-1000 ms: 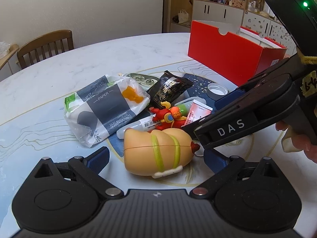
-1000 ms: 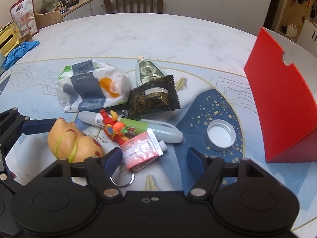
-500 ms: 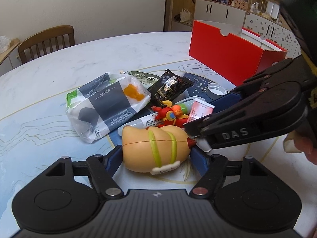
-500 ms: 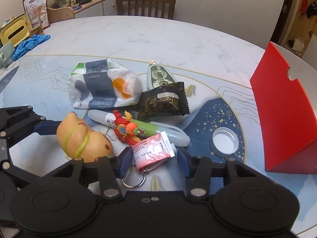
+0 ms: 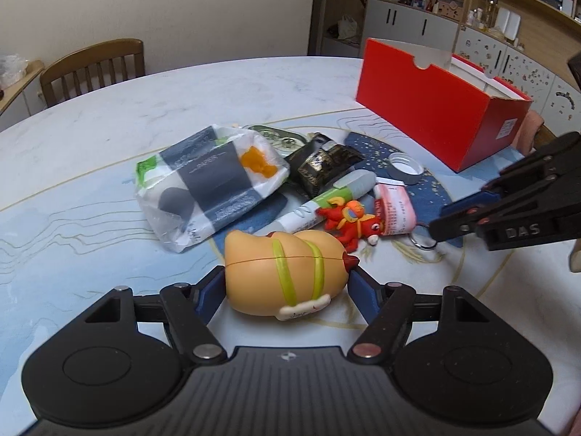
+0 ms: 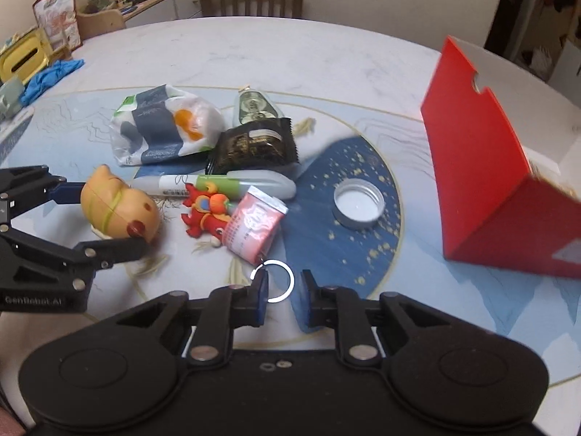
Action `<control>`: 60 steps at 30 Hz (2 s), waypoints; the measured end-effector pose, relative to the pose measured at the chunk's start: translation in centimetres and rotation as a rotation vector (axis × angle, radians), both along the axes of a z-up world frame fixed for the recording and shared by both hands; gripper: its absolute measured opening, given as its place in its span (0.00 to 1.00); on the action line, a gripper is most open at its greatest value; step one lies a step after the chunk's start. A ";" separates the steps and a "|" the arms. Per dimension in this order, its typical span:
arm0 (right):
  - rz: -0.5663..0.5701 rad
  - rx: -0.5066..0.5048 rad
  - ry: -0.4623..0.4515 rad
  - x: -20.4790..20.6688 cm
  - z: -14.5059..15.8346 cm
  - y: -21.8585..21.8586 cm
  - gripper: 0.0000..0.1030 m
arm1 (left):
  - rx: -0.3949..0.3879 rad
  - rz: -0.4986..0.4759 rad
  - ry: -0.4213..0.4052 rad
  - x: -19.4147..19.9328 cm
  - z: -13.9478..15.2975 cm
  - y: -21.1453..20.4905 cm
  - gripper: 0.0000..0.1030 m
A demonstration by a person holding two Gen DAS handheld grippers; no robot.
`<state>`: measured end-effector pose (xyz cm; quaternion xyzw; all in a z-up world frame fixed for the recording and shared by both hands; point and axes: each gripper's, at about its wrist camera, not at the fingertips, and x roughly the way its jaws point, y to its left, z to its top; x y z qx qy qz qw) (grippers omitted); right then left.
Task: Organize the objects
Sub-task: 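Grasp the orange bread toy with left tool while right tool grasps the pink tube, then carry the orange toy and pink tube over the red shoebox with both tools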
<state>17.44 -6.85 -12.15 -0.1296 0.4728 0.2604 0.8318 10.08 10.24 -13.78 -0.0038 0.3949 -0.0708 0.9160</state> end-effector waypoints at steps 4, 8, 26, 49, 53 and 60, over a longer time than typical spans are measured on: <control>-0.010 0.035 -0.016 0.0 0.8 -0.1 0.28 | -0.006 0.046 0.006 0.1 0.1 1.2 0.70; -0.052 0.081 -0.009 0.6 1.1 0.3 0.52 | -0.009 0.079 0.014 0.1 0.2 2.0 0.70; -0.217 0.090 0.078 2.4 0.0 3.2 0.28 | 0.003 0.080 0.021 -0.3 0.1 1.4 0.70; -0.086 0.053 0.034 -1.2 1.2 -0.9 0.26 | -0.062 0.118 0.016 -2.3 0.5 3.2 0.78; -0.096 0.056 0.034 -1.3 1.4 -2.1 0.26 | -0.051 0.128 0.016 -2.0 0.5 3.0 0.78; -0.114 0.072 0.011 -1.5 2.4 -3.8 0.26 | -0.011 0.139 0.026 -1.2 0.1 1.9 0.78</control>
